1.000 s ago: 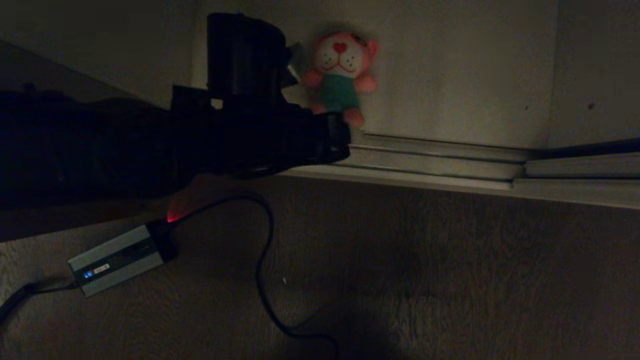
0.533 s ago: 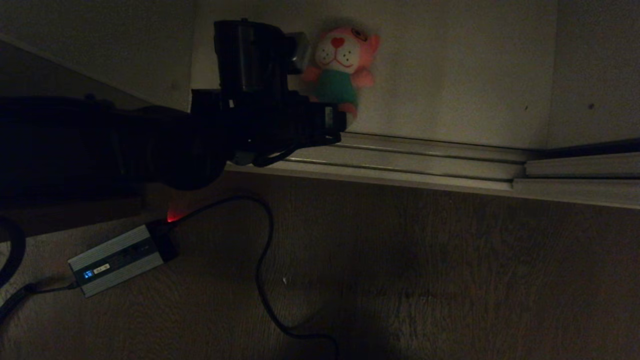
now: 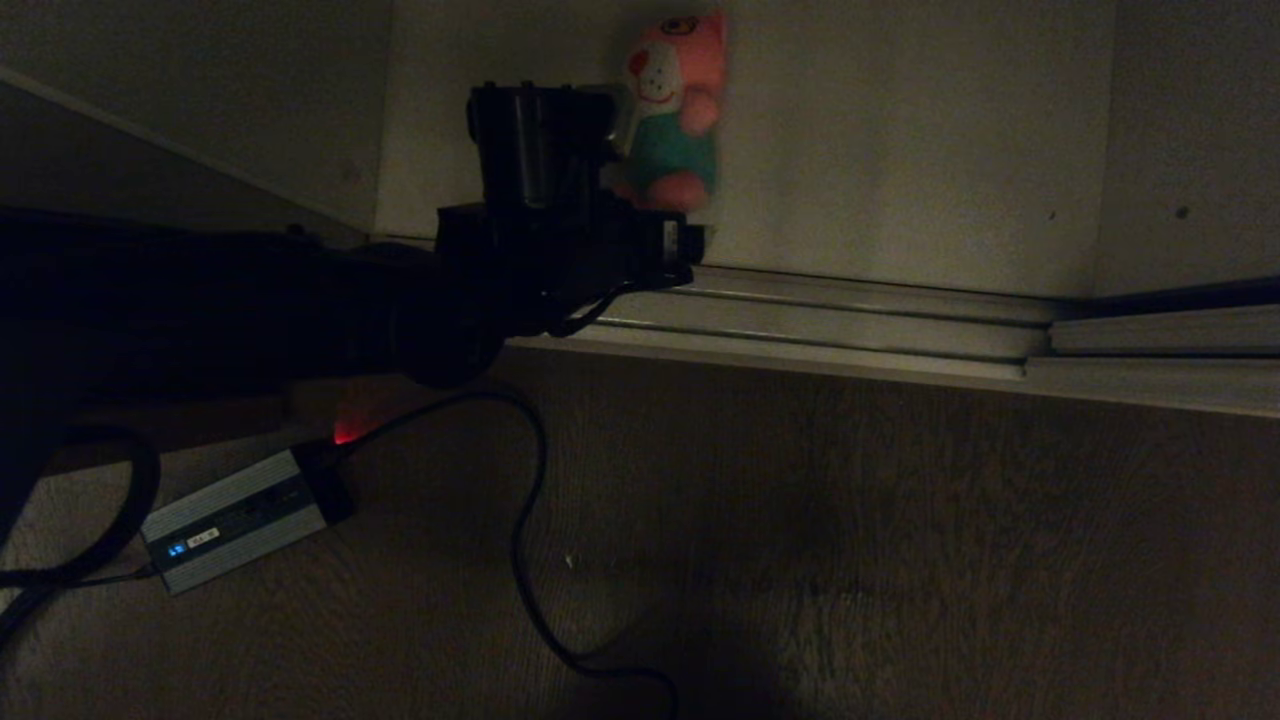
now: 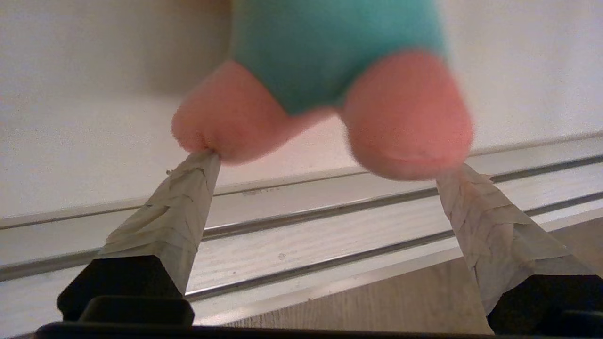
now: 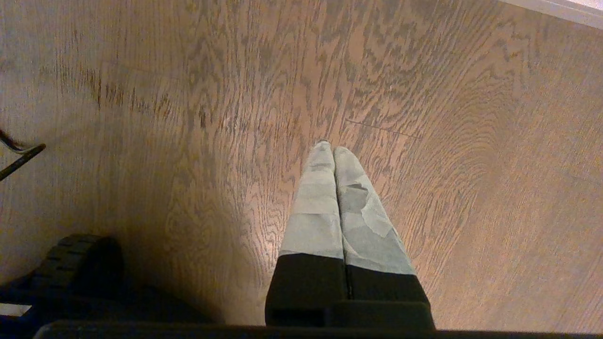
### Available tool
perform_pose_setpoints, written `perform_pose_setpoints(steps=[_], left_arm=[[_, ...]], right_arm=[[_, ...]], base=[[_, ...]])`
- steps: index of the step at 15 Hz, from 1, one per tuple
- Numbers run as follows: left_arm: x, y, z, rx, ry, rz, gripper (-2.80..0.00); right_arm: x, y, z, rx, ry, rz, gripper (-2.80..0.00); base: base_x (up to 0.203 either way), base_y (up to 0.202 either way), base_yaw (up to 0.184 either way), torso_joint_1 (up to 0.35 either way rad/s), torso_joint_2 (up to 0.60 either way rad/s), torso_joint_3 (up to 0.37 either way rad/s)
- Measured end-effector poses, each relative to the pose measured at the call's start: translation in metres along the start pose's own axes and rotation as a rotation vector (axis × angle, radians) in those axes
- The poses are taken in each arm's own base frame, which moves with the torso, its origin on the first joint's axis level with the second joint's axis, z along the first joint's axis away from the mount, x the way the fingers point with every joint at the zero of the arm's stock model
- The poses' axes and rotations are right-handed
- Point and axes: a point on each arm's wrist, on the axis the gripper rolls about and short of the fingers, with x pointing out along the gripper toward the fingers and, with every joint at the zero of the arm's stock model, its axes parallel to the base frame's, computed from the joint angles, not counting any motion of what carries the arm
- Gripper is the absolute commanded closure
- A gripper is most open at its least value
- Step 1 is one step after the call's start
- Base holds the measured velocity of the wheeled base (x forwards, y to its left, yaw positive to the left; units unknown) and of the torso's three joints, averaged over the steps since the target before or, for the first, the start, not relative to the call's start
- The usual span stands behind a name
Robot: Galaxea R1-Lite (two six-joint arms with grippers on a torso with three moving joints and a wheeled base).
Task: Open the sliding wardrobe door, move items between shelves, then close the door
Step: Place the pink doll on the higher shelf
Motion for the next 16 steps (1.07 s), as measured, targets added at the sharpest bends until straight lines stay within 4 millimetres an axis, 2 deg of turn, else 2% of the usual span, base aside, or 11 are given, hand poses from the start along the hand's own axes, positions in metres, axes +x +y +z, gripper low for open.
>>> perform_pose_setpoints(steps=[7, 10, 13, 16], left_arm=[[0.015, -0.002, 0.01, -0.024, -0.092, 0.009, -2.8], [0.017, -0.001, 0.009, -0.036, -0.138, 0.069, -2.8], [0.011, -0.001, 0.006, -0.026, -0.113, 0.073, -2.8], [-0.006, 0.0, 0.012, -0.02, -0.098, 0.068, -2.8]], right_arm=[[0.0, 0.0, 0.0, 0.0, -0.001, 0.0, 0.0], [0.0, 0.0, 0.0, 0.0, 0.0, 0.0, 0.0], [0.0, 0.0, 0.0, 0.0, 0.0, 0.0, 0.0], [0.0, 0.0, 0.0, 0.0, 0.0, 0.0, 0.0]], base=[[0.0, 0.0, 0.0, 0.0, 0.0, 0.0], [0.0, 0.0, 0.0, 0.0, 0.0, 0.0], [0.0, 0.0, 0.0, 0.0, 0.0, 0.0], [0.0, 0.0, 0.0, 0.0, 0.0, 0.0]])
